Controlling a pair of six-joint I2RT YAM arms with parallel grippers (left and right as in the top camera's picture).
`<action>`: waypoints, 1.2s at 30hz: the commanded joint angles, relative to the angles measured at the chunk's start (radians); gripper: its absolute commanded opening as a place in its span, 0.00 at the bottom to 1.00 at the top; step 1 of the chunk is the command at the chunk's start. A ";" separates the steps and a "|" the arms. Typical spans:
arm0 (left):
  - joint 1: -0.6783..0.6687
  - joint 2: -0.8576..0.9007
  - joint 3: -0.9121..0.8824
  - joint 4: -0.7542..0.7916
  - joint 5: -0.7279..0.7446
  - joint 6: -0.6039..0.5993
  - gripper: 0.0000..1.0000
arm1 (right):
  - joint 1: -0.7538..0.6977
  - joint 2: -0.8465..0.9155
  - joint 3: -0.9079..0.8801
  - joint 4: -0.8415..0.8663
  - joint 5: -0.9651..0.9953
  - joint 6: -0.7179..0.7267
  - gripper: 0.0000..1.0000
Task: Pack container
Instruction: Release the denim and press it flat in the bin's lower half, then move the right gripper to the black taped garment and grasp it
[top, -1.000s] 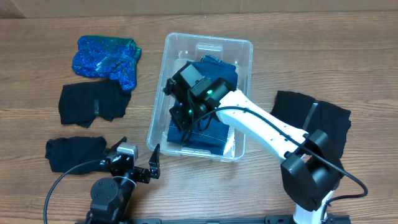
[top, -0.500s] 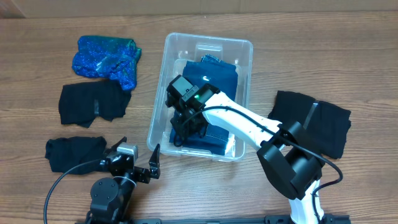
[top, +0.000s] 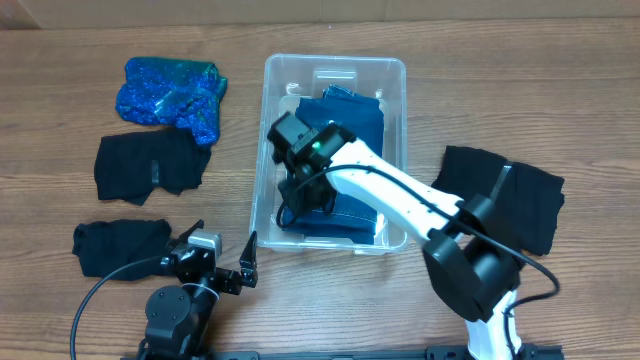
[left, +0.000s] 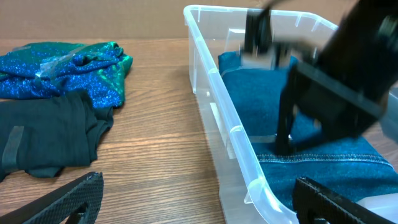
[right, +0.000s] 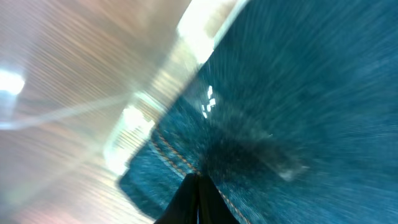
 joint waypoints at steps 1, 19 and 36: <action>0.010 -0.005 -0.008 0.005 -0.007 0.019 1.00 | -0.039 -0.239 0.079 -0.006 0.103 0.019 0.04; 0.010 -0.005 -0.008 0.004 -0.007 0.019 1.00 | -1.172 -0.475 -0.112 -0.182 -0.027 0.070 0.04; 0.010 -0.005 -0.008 0.005 -0.007 0.020 1.00 | -1.546 -0.475 -0.414 0.035 -0.175 0.087 0.45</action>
